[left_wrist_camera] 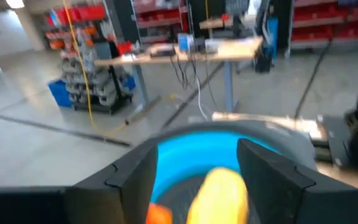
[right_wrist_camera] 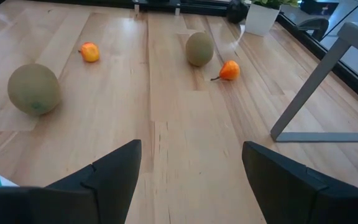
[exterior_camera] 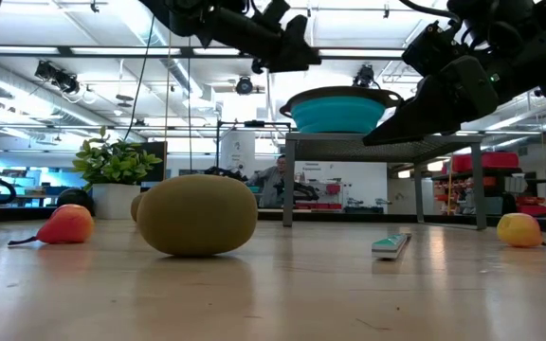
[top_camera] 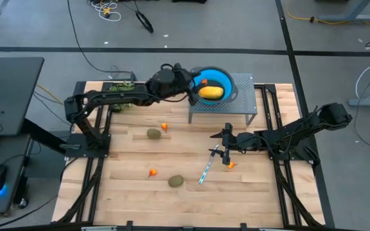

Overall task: Pick & Place Fruit
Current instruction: Put the kiwi into the blue strainer bowl on the shelf

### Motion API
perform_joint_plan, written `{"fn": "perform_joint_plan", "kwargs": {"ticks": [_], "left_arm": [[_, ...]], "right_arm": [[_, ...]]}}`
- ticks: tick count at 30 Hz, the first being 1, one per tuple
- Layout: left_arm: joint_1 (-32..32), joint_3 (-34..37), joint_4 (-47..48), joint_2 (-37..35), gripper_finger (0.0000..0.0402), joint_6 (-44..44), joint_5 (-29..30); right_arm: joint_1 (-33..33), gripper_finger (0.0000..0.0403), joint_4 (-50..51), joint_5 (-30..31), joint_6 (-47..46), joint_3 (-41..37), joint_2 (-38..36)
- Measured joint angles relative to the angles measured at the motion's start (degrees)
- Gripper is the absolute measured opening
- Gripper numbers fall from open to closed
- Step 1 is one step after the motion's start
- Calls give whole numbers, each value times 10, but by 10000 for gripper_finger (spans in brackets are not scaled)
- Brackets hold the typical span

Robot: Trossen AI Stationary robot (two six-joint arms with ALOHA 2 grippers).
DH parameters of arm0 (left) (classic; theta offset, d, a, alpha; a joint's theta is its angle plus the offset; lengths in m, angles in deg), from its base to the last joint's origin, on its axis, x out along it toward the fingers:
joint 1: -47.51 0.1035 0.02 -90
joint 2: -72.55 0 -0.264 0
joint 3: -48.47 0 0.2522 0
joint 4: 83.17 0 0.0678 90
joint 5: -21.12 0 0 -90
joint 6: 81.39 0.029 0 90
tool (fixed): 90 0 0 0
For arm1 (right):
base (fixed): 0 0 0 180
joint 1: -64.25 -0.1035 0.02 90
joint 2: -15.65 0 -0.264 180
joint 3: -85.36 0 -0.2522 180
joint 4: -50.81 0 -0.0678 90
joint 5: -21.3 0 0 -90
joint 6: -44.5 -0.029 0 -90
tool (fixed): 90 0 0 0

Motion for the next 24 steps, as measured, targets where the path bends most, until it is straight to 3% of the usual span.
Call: {"fn": "perform_joint_plan", "kwargs": {"ticks": [8,12,16,24], "left_arm": [[-29,-1,206,-95,267,-6,7],[-59,0,343,-134,264,-54,56],[-97,0,479,-143,259,-99,112],[-167,0,686,-143,258,-181,111]], "right_arm": [[0,288,18,0,-5,0,0],[0,288,17,0,-6,0,0],[0,288,17,0,-10,0,0],[0,288,17,-1,-12,0,0]]}}
